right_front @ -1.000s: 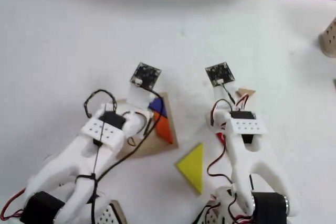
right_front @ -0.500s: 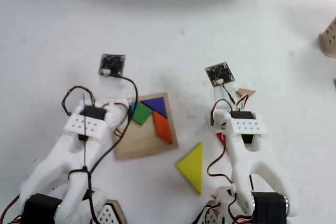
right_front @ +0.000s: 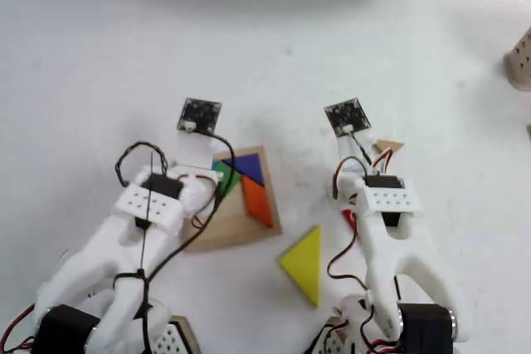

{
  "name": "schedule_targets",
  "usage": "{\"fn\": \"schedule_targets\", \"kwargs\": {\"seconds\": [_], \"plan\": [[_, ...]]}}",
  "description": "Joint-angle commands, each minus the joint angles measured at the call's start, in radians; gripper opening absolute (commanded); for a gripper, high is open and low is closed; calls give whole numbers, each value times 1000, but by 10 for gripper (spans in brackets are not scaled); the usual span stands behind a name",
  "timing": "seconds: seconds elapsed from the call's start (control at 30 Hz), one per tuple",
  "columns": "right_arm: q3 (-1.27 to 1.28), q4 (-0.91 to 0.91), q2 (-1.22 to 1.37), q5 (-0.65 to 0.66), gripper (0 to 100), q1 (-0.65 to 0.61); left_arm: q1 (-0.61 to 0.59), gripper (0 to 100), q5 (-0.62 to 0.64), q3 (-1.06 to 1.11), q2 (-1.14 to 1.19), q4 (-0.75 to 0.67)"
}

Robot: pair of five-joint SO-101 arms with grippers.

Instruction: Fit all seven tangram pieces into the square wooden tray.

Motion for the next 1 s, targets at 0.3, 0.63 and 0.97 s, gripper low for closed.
{"fn": "schedule_targets", "kwargs": {"seconds": [0.3,0.63,0.97], "plan": [[-38,7,-19,12,25,5,8,24,11,-239,272,81],[-38,8,-21,12,25,5,-30,24,11,-238,275,-5],[-38,8,-21,14,25,5,-68,23,-72,-189,88,107]]}}
